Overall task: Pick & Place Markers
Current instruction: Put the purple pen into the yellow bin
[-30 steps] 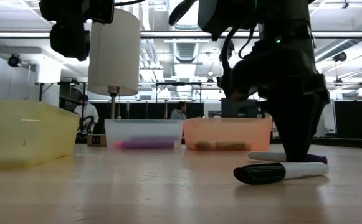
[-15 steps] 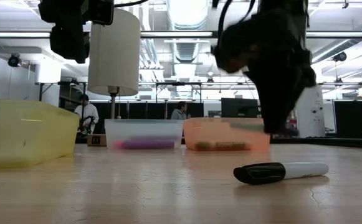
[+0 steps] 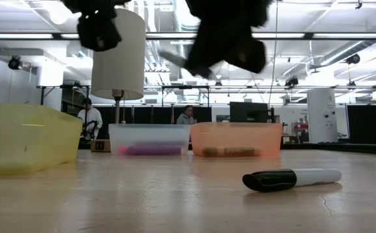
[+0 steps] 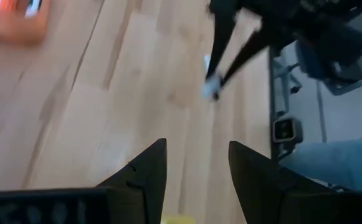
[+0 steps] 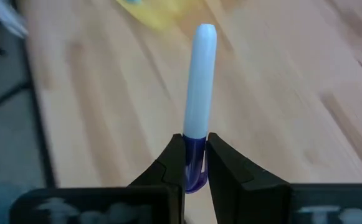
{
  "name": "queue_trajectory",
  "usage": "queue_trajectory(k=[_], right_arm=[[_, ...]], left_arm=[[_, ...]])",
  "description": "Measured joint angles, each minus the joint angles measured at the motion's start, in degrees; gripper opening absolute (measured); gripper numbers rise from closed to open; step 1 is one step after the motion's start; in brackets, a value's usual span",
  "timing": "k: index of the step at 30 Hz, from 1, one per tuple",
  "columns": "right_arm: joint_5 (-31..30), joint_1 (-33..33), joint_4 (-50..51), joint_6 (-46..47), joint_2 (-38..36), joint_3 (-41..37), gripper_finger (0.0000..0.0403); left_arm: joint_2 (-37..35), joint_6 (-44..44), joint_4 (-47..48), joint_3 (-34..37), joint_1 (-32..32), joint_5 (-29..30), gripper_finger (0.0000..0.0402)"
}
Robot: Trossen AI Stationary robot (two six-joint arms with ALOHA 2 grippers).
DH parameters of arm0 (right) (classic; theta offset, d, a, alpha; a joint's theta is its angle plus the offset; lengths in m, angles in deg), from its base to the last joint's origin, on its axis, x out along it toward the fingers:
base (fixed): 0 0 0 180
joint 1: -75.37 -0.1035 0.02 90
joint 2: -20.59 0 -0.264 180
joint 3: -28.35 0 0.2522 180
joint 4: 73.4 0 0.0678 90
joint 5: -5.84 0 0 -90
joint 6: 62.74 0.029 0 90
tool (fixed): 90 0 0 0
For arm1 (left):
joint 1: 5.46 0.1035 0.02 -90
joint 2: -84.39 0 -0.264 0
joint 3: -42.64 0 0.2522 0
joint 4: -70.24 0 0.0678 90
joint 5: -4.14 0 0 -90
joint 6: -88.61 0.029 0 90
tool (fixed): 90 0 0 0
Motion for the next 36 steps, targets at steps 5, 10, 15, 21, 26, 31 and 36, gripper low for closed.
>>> queue_trajectory(k=[5,10,15,21,26,31,36], right_arm=[[-1.38,0.15,-9.13,-1.76,-0.37,0.04,0.0034],[-3.51,0.61,-17.41,-2.17,-0.47,0.07,0.0034],[-5.31,1.77,-17.57,-1.77,-0.46,0.07,0.0034],[-5.33,2.66,-17.95,-1.77,-0.46,0.07,0.0034],[-5.31,2.69,-19.28,-2.67,-0.46,0.07,0.0034],[-5.64,2.83,-19.41,-3.01,-0.46,0.07,0.0034],[-7.19,2.74,-19.7,-3.21,-0.46,0.07,0.0034]], left_arm=[[0.0,0.92,-4.03,0.0,0.0,0.0,0.0163],[0.25,0.45,-5.73,0.0,0.0,0.14,0.0163],[0.26,-0.7,-6.65,0.0,0.0,0.19,0.0163],[0.26,-1.59,-7.0,0.0,0.0,-0.65,0.0163],[0.26,-3.88,-8.14,0.02,0.0,-0.78,0.0163],[0.26,-3.85,-8.89,0.02,0.0,-2.01,0.0146],[0.26,-3.83,-8.86,0.18,0.0,-2.98,0.0087]])
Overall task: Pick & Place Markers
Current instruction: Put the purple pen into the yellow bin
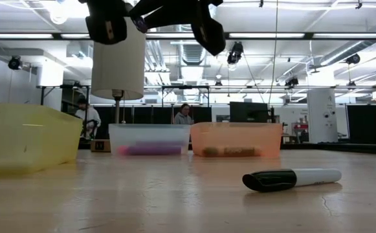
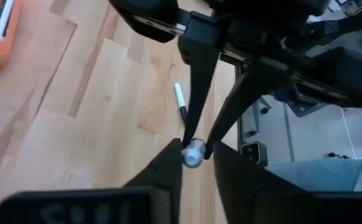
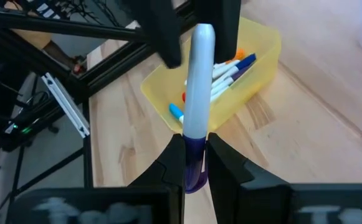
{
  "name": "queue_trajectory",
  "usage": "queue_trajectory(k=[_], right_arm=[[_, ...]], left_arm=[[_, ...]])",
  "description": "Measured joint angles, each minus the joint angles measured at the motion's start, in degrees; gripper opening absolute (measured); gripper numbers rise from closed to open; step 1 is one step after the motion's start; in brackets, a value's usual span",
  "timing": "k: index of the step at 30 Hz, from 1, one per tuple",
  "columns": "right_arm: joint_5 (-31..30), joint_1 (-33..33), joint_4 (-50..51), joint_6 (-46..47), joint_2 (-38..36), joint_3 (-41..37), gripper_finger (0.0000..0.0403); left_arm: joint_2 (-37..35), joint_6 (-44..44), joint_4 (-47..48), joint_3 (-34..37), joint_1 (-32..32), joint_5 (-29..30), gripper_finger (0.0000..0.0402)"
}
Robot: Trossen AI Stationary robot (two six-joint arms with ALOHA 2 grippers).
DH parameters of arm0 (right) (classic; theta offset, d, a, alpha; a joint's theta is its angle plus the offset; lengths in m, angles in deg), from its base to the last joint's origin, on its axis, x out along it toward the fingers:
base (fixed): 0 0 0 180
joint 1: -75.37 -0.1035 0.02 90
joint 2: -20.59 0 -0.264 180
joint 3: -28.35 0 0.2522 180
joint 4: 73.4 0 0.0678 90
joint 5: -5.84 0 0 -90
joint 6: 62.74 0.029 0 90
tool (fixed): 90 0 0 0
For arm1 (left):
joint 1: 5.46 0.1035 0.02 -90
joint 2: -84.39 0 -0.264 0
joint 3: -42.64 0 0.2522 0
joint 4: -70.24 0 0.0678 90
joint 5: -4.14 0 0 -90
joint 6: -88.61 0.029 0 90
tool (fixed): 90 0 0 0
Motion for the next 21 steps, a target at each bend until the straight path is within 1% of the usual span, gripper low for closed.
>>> queue_trajectory(k=[4,6,10,14,17,21], right_arm=[[-0.4,-0.02,-0.39,-0.08,0.0,-0.02,0.0034],[-0.22,0.0,-0.99,-0.19,0.11,-0.02,0.0034],[-0.14,0.0,-0.96,0.23,0.11,-0.02,0.0036],[2.45,0.14,-0.1,1.19,0.11,-0.02,0.0076],[3.22,0.17,1.83,1.36,0.11,-0.02,0.0112],[3.45,0.15,4.62,1.41,0.11,-0.02,0.0143]], left_arm=[[-0.01,-0.09,-0.73,0.5,0.02,0.03,0.0032],[-0.05,-0.25,-1.81,0.85,0.02,-0.17,0.0018],[-0.07,-0.09,-2.24,0.87,0.02,-0.21,0.0018],[-0.04,0.05,-1.34,0.88,0.03,-1.33,0.0017],[-0.02,0.14,3.66,0.91,0.02,-2.84,0.0017],[-0.02,0.14,11.27,0.91,0.0,-2.72,0.0017]])
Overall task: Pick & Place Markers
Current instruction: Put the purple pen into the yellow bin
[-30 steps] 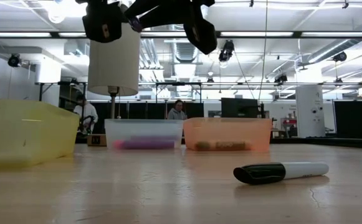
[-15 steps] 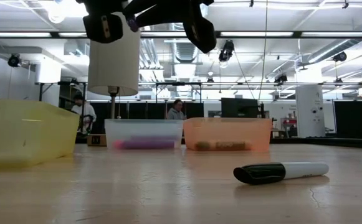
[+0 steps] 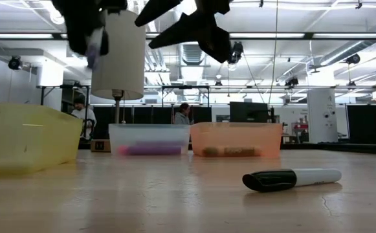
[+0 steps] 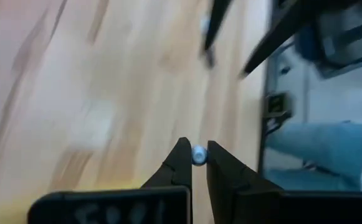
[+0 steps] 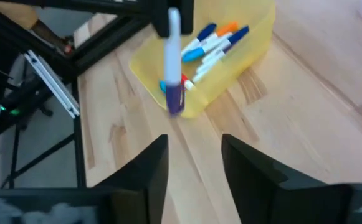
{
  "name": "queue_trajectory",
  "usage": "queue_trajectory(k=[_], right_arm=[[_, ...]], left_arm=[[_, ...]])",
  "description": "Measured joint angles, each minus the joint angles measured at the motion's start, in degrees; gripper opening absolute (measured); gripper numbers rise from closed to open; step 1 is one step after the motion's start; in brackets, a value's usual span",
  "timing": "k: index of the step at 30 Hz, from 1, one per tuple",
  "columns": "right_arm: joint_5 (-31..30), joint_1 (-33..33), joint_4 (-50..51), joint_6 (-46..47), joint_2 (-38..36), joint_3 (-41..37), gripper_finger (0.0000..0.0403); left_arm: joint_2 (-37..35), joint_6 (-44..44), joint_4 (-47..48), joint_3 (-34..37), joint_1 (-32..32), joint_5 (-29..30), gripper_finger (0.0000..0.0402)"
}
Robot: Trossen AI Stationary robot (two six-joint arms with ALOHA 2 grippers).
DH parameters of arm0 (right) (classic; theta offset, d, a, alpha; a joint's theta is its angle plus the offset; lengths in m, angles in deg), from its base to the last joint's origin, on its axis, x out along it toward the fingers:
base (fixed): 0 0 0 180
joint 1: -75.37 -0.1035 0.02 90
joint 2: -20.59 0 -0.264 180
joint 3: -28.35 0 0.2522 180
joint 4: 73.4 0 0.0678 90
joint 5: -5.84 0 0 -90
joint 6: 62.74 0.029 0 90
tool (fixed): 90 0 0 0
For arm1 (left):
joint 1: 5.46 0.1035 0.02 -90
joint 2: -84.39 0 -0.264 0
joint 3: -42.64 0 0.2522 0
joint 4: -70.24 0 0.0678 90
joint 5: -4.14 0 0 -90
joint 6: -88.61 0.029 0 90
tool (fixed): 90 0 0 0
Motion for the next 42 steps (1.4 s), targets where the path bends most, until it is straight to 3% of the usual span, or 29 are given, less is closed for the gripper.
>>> queue_trajectory(k=[8,12,16,26,32,37,42], right_arm=[[0.18,-0.02,2.32,-0.06,0.0,-0.02,0.016],[0.2,-0.04,2.32,-0.08,0.0,-0.04,0.0156],[0.2,-0.04,2.3,-0.12,0.0,-0.04,0.0152],[0.49,-0.14,2.32,-0.16,0.0,-0.07,0.0152],[5.47,-0.35,2.47,-2.68,0.0,-0.22,0.0142],[14.7,-1.25,3.1,-7.93,0.0,-0.79,0.0133],[20.88,-3.28,12.96,-15.18,0.0,-0.96,0.0125]], left_arm=[[0.11,-0.46,14.97,0.02,0.02,1.02,0.0017],[0.28,-0.52,22.87,0.12,0.02,4.3,0.0017],[0.32,-0.36,24.23,1.81,0.02,5.28,0.0017],[0.33,-2.91,22.76,4.52,0.02,4.71,0.0063],[0.33,-6.47,20.84,4.61,0.02,8.31,0.0067],[0.33,-6.43,20.49,4.61,0.02,8.31,0.0068],[0.33,-6.41,20.45,4.61,0.02,8.31,0.0068]])
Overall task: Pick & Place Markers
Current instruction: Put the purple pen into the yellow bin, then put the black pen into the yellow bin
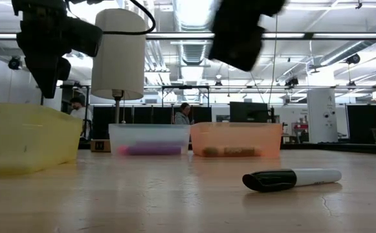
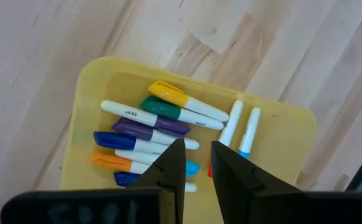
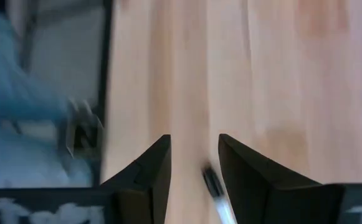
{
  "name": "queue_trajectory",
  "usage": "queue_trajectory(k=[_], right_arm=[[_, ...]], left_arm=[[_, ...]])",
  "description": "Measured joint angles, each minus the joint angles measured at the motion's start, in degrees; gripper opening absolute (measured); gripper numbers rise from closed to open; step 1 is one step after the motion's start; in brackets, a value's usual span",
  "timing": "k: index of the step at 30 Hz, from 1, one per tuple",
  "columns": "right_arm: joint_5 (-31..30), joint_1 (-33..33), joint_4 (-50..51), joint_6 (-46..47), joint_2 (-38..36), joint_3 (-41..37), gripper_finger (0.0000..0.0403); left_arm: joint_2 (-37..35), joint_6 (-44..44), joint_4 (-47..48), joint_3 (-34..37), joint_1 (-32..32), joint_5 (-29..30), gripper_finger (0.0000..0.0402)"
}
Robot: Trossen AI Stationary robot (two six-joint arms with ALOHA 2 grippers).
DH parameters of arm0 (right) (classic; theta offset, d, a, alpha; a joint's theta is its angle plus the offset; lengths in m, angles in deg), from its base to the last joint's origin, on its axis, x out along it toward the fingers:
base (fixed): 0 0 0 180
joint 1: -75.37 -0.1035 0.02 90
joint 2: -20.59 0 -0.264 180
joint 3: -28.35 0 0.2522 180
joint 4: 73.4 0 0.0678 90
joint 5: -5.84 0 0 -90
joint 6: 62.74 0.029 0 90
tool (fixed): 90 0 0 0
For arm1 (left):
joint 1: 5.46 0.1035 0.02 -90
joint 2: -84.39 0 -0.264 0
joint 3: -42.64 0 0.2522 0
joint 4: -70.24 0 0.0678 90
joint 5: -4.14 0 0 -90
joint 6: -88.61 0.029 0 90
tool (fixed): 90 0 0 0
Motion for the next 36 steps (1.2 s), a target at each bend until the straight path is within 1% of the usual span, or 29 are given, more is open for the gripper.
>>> queue_trajectory(k=[3,5,10,12,16,19,21,26,31,36], right_arm=[[-0.11,-1.22,6.99,-3.85,0.0,-0.13,0.0123],[-0.21,-1.88,9.63,-6.05,0.0,-0.79,0.0123],[-0.65,-2.96,9.82,-10.33,0.04,-4.59,0.0124],[-1.77,-3.25,9.63,-10.69,0.04,-6.63,0.0122],[-3.26,-3.24,4.96,-10.62,0.17,-11.22,0.0121],[-2.65,-3.64,-2.33,-10.51,0.17,-14.28,0.0121],[-1.38,-4.25,-5.14,-10.48,0.17,-15.88,0.0121],[-1.29,-6.48,-6.06,-9.28,0.17,-18.32,0.0121],[-7.28,-7.87,-6.93,-6.29,0.04,-20.02,0.0117],[-7.97,-7.76,-7.22,-0.99,0.72,-20.29,0.0096]], left_arm=[[0.0,0.01,-0.4,0.0,0.0,0.0,0.0069],[0.0,0.0,-0.44,0.0,0.0,0.0,0.0069],[0.0,0.0,-1.45,-0.02,0.0,0.0,0.0069],[0.0,-0.02,-1.47,-0.02,0.0,0.0,0.0069],[-0.02,-0.04,-2.12,-0.04,0.0,-0.02,0.0069],[-0.02,-0.04,-2.12,-0.04,0.0,0.0,0.0069],[-0.02,-0.04,-2.12,-0.04,0.0,-0.02,0.0069],[-0.02,0.0,-2.18,-0.04,0.0,-0.02,0.0069],[-0.02,0.2,-2.36,-0.04,0.02,-0.02,0.0069],[-0.02,0.47,-2.39,-0.04,0.02,-0.01,0.0069]])
